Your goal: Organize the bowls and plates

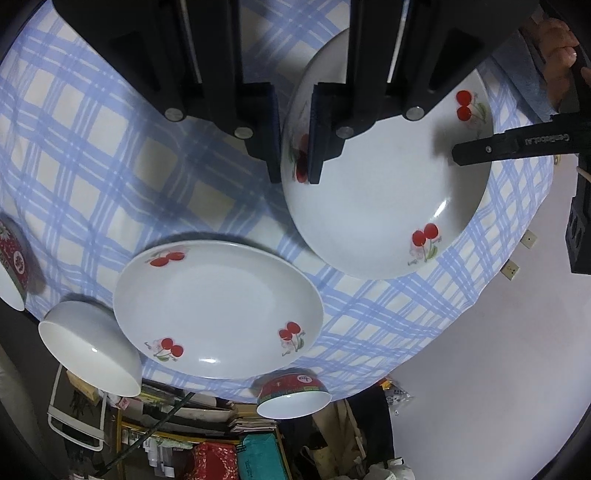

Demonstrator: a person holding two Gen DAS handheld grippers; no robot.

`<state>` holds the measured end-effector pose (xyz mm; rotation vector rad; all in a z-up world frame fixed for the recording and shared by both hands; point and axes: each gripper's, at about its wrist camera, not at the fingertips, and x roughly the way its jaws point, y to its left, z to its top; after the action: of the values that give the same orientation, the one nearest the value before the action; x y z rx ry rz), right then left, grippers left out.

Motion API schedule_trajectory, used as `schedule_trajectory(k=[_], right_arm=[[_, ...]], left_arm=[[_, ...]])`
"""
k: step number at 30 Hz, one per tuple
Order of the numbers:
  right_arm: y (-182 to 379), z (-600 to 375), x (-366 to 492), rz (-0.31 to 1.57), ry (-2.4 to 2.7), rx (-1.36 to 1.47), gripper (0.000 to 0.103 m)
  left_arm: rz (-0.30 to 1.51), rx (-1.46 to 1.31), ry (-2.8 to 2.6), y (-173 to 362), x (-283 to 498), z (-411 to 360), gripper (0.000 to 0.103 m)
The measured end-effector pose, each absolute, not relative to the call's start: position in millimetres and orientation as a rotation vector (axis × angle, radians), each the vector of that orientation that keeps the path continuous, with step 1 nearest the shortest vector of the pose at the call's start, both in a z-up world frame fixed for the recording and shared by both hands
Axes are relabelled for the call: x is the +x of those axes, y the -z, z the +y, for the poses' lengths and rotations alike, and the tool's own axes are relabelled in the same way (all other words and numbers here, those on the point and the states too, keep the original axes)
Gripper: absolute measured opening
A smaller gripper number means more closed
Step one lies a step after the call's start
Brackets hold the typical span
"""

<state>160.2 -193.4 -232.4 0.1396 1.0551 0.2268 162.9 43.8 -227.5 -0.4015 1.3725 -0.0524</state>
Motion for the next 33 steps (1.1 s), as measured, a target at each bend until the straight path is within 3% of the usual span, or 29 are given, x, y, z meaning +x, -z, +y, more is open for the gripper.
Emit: schedule_trajectory(k=[21, 33], right_arm=[[245, -199, 167, 1.041, -0.289, 0.221, 0.014], [239, -202, 164, 1.031, -0.275, 0.213, 0.015]], left_arm=[[1.403, -0.42, 0.016, 212, 152, 45, 0.022], [1.365, -0.287, -0.015, 199, 153, 36, 0.023]])
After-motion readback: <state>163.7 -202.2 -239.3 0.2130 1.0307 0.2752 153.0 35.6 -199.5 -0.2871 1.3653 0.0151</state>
